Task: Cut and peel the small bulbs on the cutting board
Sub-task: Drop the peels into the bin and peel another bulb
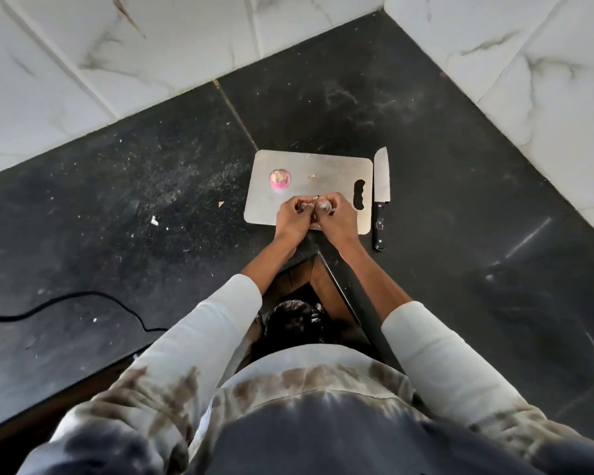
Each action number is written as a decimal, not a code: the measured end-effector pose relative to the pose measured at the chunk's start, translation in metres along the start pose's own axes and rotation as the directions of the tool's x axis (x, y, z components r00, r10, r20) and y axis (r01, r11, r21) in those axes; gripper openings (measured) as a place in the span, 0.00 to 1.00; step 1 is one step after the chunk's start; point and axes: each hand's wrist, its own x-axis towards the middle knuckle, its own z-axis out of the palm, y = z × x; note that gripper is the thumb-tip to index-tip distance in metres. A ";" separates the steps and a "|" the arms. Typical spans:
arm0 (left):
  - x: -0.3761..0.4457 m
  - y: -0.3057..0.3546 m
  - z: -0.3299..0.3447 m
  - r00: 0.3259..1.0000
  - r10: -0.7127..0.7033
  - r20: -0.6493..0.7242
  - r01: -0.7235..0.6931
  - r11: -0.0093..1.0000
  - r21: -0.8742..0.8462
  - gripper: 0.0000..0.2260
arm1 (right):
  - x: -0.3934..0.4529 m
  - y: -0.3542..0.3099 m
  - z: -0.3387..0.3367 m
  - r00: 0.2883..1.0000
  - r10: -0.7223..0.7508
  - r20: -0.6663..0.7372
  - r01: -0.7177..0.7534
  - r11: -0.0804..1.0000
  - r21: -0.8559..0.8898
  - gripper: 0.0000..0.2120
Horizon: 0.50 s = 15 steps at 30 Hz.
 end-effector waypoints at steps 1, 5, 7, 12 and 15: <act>-0.006 -0.004 -0.001 1.000 0.001 -0.018 -0.001 1.000 -0.016 0.11 | -0.005 0.000 0.001 1.000 -0.017 -0.008 0.017 1.000 0.001 0.08; -0.042 -0.018 -0.009 0.997 0.006 -0.072 -0.010 0.999 -0.045 0.10 | -0.035 0.001 0.010 1.000 -0.019 -0.013 0.020 0.999 0.028 0.08; -0.060 -0.026 -0.015 0.997 0.009 -0.080 -0.013 0.999 -0.053 0.10 | -0.056 0.003 0.016 1.000 -0.012 -0.028 0.013 0.999 0.035 0.07; -0.102 -0.065 -0.029 0.996 0.073 -0.052 -0.074 0.997 -0.022 0.08 | -0.113 0.020 0.037 0.995 0.010 -0.099 -0.006 0.999 0.040 0.07; -0.123 -0.098 -0.036 0.999 0.052 0.008 -0.052 0.998 -0.020 0.07 | -0.150 0.039 0.052 0.989 0.054 -0.134 -0.055 0.998 -0.004 0.06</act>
